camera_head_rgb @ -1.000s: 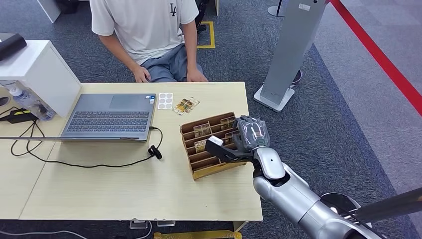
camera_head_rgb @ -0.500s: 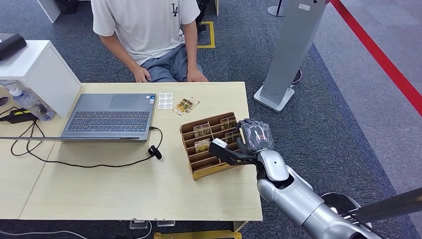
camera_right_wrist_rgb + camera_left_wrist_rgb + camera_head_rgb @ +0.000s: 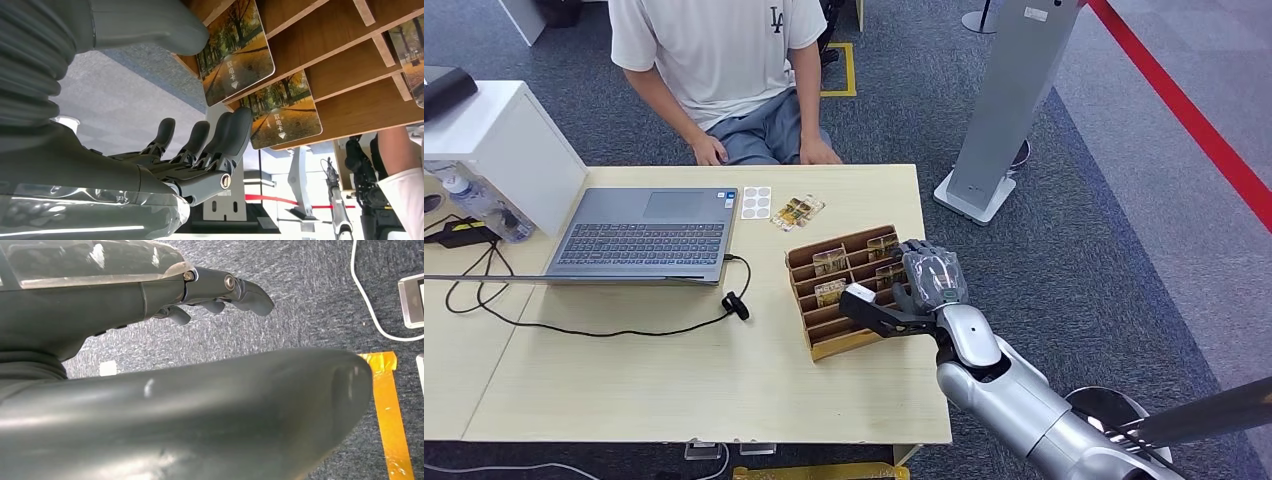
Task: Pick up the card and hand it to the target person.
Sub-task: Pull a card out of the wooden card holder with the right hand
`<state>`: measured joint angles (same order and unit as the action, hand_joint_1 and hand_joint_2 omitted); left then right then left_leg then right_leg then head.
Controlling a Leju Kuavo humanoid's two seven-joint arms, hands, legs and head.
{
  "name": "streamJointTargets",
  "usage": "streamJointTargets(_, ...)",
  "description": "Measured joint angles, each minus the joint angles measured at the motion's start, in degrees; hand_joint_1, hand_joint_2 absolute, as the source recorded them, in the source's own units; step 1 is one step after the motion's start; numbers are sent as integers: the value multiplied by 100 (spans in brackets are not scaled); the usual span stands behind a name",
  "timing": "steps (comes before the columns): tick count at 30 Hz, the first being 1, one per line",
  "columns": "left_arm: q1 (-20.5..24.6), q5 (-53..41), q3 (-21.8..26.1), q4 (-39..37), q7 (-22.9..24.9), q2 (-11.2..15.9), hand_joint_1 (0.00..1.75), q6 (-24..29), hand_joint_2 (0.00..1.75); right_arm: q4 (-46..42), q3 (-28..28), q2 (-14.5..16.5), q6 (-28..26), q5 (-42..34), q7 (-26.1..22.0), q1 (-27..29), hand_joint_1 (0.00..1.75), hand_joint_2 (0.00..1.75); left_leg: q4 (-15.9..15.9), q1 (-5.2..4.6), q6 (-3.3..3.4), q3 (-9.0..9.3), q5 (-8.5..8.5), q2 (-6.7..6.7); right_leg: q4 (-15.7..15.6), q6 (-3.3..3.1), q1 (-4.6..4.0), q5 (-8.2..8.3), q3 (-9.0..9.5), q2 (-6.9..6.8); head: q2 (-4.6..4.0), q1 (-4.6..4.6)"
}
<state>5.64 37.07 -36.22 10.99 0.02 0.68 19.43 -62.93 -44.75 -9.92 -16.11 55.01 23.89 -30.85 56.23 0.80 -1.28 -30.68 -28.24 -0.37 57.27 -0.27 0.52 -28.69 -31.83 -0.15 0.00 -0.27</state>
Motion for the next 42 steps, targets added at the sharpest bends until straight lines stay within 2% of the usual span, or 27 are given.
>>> streamJointTargets(1, 0, 2, 0, 0, 0, 0, 0, 1, 0, 0, -1, 3, 0, -4, -1, 0, 79, 175, 0, 0, 0, 0, 0, 0, 0, 0, 0, 0, 0, 0, 0, 0)
streamJointTargets(5, 0, 7, 0, 0, 1, 0, 0, 1, 0, 8, -2, 13, 0, -42, -7, 0, 138, 175, 0, 0, 0, 0, 0, 0, 0, 0, 0, 0, 0, 0, 0, 3)
streamJointTargets(21, 5, 58, -96, 0, 21, 0, 0, 10, 0, 96, -4, 29, -45, -148, -90, -13, 154, 175, 0, 0, 0, 2, 0, 0, 0, 0, 0, 0, 1, 0, 0, 2)
streamJointTargets(25, 9, -42, -170, 0, -135, 5, 0, -333, 175, 96, -4, 32, -54, -159, -96, -12, 153, 175, 0, 0, 0, 2, 0, 0, 0, 0, 0, 0, 1, 0, 0, 2)
streamJointTargets(31, 15, -40, -279, 0, -203, 14, 0, -646, 175, 92, -4, 33, -55, -161, -113, -11, 152, 175, 0, 0, 0, 2, 0, 0, 0, 0, 0, 0, 1, 0, 0, 2)
streamJointTargets(38, 10, 95, -322, 0, -70, 39, 0, -644, 175, -27, -14, 60, -17, -215, -184, -18, 152, 175, 0, 0, 0, 1, 0, 0, 1, 0, 0, 1, 2, 0, 0, -2)
streamJointTargets(42, 2, 227, -323, 0, -32, 42, 0, -669, 175, -338, -14, 78, -55, -525, -394, -45, 152, 175, 0, 0, 0, 0, 1, -1, 1, 0, 0, 1, 1, 0, 0, 1)
